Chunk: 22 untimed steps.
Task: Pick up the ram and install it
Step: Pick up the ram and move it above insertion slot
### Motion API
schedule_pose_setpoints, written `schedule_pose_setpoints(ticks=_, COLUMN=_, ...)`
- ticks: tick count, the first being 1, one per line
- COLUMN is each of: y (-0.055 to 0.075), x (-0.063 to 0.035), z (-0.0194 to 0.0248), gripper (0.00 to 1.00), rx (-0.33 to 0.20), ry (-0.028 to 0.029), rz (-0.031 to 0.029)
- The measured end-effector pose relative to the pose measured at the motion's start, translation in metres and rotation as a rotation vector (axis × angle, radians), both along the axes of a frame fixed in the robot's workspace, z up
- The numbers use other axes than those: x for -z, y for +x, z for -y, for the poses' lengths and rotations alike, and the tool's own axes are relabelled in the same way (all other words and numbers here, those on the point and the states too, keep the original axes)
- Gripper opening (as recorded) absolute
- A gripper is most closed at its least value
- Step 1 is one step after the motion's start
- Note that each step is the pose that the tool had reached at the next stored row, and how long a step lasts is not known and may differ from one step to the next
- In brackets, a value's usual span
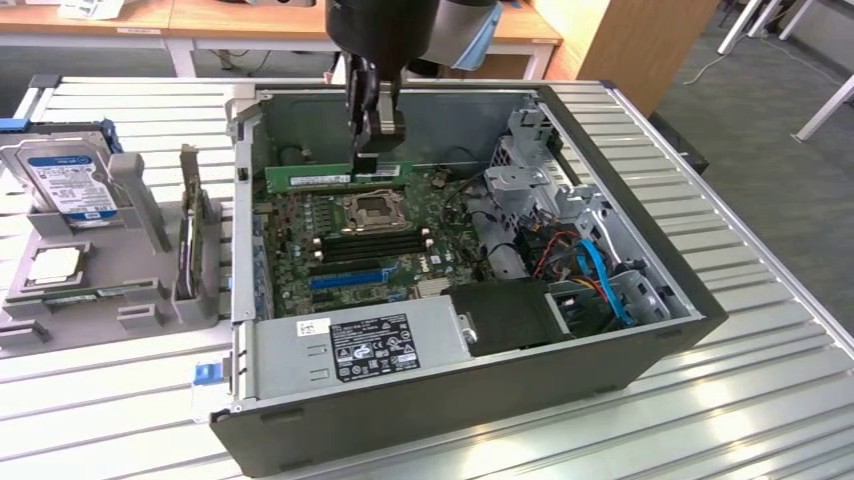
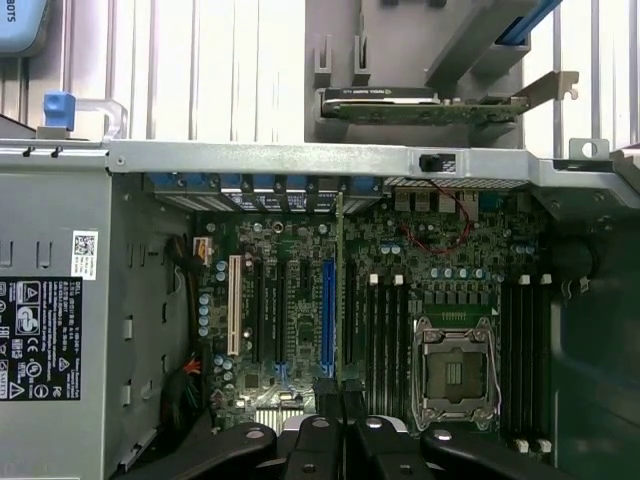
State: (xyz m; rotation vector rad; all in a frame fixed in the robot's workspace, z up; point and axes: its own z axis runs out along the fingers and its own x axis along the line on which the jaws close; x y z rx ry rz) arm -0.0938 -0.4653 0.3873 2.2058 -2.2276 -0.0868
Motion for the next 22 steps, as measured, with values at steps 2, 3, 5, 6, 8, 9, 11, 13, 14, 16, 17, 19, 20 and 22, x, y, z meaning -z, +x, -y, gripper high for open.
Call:
schedule_pose_setpoints(ticks=2, y=0.001, x=0.0, z=0.0, gripper=0.12, rx=0.0, ry=0.0, rz=0.0)
schedule_pose_setpoints(ticks=3, y=0.003, x=0.0, z=-0.0001, gripper=0.12, rx=0.0, ry=0.0, rz=-0.0001)
schedule_pose_setpoints(ticks=5, y=0.007, x=0.0, z=0.0, gripper=0.12, rx=0.0, ry=-0.0001, rz=-0.0001)
schedule_pose_setpoints(ticks=6, y=0.008, x=0.0, z=0.0, gripper=0.12, rx=0.0, ry=0.0, rz=-0.0001)
schedule_pose_setpoints(ticks=8, y=0.012, x=0.0, z=0.0, gripper=0.12, rx=0.0, ry=0.0, rz=0.0)
schedule_pose_setpoints(ticks=9, y=0.014, x=0.0001, z=0.0, gripper=0.12, rx=0.0, ry=0.0, rz=0.0)
schedule_pose_setpoints(ticks=11, y=0.019, x=0.0001, z=0.0, gripper=0.12, rx=0.0, ry=0.0, rz=0.0)
schedule_pose_setpoints(ticks=13, y=0.024, x=0.0001, z=0.0, gripper=0.12, rx=0.0, ry=0.0, rz=0.0)
schedule_pose_setpoints(ticks=14, y=0.027, x=0.0001, z=0.0, gripper=0.12, rx=0.0, ry=0.0001, rz=0.0)
schedule_pose_setpoints(ticks=16, y=0.03, x=0.0001, z=0.0, gripper=0.12, rx=0.0, ry=0.0, rz=-0.0001)
schedule_pose_setpoints(ticks=17, y=0.031, x=0.0001, z=0.0001, gripper=0.12, rx=0.0, ry=0.0, rz=0.0)
schedule_pose_setpoints(ticks=19, y=0.032, x=0.0001, z=0.0001, gripper=0.12, rx=0.0, ry=0.0, rz=-0.0001)
schedule_pose_setpoints(ticks=20, y=0.032, x=0.0001, z=0.0, gripper=0.12, rx=0.0, ry=0.0, rz=-0.0001)
schedule_pose_setpoints(ticks=22, y=0.032, x=0.0002, z=-0.0001, gripper=0.12, rx=0.0, ry=0.0001, rz=0.0)
